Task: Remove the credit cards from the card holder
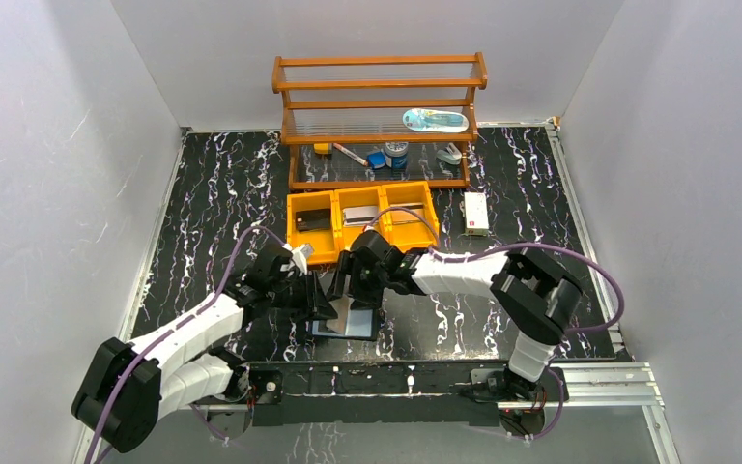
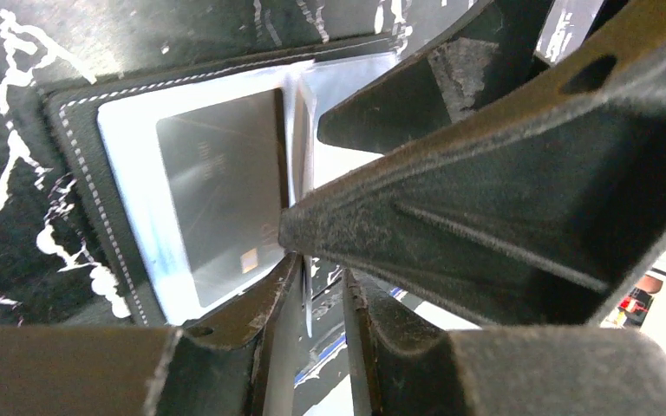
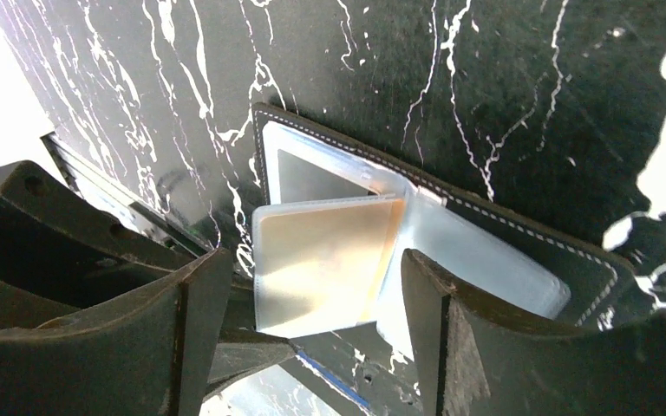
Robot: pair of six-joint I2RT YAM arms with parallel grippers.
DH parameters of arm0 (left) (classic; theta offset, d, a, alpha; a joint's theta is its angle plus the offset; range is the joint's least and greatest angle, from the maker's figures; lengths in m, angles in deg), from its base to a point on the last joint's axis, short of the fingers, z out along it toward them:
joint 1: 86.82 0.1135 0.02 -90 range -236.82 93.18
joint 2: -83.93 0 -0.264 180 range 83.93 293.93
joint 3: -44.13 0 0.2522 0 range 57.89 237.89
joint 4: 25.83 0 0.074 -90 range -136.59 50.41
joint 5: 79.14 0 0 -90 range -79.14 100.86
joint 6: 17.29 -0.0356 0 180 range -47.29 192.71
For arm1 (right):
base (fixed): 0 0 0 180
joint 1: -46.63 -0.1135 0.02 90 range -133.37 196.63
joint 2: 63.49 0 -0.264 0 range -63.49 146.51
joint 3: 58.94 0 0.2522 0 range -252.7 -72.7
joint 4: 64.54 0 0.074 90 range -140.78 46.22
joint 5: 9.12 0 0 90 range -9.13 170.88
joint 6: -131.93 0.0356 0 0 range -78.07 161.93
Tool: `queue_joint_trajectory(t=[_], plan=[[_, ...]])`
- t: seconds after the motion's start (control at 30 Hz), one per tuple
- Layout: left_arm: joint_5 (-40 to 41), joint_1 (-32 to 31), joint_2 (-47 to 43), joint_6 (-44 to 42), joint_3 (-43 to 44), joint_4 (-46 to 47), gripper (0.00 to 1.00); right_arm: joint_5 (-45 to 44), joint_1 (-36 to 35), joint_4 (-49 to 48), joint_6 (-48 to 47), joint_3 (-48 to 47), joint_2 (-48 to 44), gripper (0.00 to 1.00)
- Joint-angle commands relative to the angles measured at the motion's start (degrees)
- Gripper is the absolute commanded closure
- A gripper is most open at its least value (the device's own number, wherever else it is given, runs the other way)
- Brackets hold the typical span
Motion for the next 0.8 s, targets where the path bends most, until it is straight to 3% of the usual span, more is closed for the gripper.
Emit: queue_joint_trajectory(t=[0.0,0.2,0.37,0.5,0.77], plan=[[-4.18,-0.47,0.4,-1.71,3.69,1.38,0.76,-4.25,-0.03,4.31,-1.27,-2.24,-5.34,0.19],[-6.37,-1.82,2.47,-1.51,4.91,3.74,0.71,-12.34,0.04,12.69,-0.29,-3.31,-9.43,0.18],[-7.5,-6.84,7.16,-0.42,6.22,7.86,0.66,-20.26,0.04,17.45,3.24,-0.65,-15.57,0.18],[3.54,-12.92,4.44,1.01,8.36,6.56,0.68,-21.73,0.01,15.78,5.5,3.65,-20.33,0.23],[23.09,-13.04,-2.02,1.66,9.71,-10.05,0.61,-19.89,-0.01,11.93,5.75,6.79,-23.26,0.36]])
